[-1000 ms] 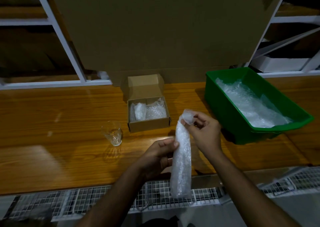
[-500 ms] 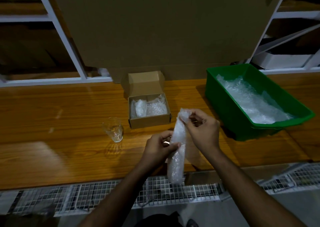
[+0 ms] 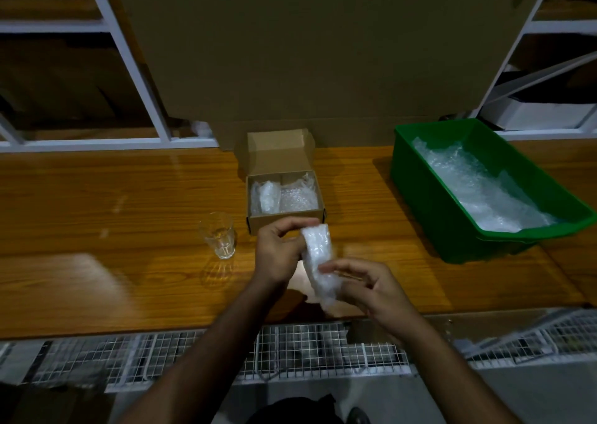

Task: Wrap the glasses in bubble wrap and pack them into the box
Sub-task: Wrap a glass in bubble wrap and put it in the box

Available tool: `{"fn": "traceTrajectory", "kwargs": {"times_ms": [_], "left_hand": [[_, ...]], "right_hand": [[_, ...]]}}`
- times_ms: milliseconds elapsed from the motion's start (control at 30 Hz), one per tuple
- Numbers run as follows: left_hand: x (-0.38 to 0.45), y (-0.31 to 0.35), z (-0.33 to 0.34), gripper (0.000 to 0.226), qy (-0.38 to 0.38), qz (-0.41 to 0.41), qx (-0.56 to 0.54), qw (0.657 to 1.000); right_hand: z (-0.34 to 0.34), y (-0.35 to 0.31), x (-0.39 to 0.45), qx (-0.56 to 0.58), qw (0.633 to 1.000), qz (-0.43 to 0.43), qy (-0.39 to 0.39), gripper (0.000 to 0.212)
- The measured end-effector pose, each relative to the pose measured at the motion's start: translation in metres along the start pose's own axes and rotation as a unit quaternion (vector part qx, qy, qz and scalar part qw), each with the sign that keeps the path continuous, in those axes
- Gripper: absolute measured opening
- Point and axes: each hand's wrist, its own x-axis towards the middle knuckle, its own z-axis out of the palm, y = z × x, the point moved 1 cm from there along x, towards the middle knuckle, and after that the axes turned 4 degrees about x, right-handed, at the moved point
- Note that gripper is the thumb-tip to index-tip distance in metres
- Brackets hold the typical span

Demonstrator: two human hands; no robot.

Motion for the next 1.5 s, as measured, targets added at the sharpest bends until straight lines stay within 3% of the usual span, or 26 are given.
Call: {"fn": "traceTrajectory", "kwargs": {"times_ms": [67,167,233,333,400,500,633,733,867,1000,1133,1267,1367,1500], "left_hand": [[0.000,-0.001,0.002,0.030,0.006,0.006,-0.008,1.000],[0.001,-0.003,0.002,0.031,-0.014,0.008,-0.003,1.000],[0.003,-0.003,0.000,0.029,-0.077,-0.033,-0.036,0.996],[0.004,-0.003,-0.013,0.031,-0.205,-0.119,-0.132,0.963],[0.002,-0.005,-0.021,0.040,-0.232,-0.147,-0.154,0.949],[-0.008,-0.003,-0.019,0.032,-0.189,-0.150,-0.109,0.964],[-0.022,-0.004,-0.015,0.033,-0.152,-0.087,-0.035,0.984],[-0.024,-0.008,-0.017,0.034,-0.122,-0.069,-0.028,0.990],[-0.027,-0.009,-0.019,0.034,-0.110,-0.058,-0.026,0.992],[-0.028,-0.009,-0.019,0.033,-0.081,-0.032,-0.023,0.996],[-0.032,-0.006,-0.017,0.026,-0.039,-0.026,-0.064,0.997],[-0.035,-0.005,-0.019,0.023,-0.009,-0.096,-0.119,0.988],[-0.039,-0.003,-0.023,0.037,0.017,-0.186,-0.175,0.967],[-0.046,-0.009,-0.024,0.047,0.035,-0.173,-0.122,0.977]], "right_hand": [[0.006,-0.001,-0.002,0.081,0.996,0.033,0.016,0.022],[0.009,0.000,0.002,0.046,0.996,0.007,0.075,0.028],[0.008,0.001,0.004,0.025,0.993,-0.004,0.111,0.020],[0.001,0.003,0.005,0.029,0.989,-0.014,0.146,0.014],[-0.002,0.001,0.006,0.027,0.988,-0.019,0.149,0.012],[-0.002,0.000,0.007,-0.013,0.991,-0.018,0.134,0.024],[0.000,0.009,0.010,-0.098,0.985,0.014,0.138,0.046],[-0.003,0.008,0.015,-0.107,0.989,0.051,0.085,0.051],[-0.007,0.001,0.026,-0.093,0.994,0.061,0.011,0.047],[-0.004,-0.004,0.037,-0.062,0.997,0.036,-0.010,0.050],[0.001,-0.002,0.048,0.039,0.998,0.041,0.010,0.022],[0.000,0.006,0.060,0.061,0.998,0.017,0.021,0.024],[-0.004,0.011,0.071,-0.034,0.999,-0.036,-0.005,0.039],[-0.002,0.014,0.084,-0.162,0.980,-0.096,-0.067,0.048]]}}
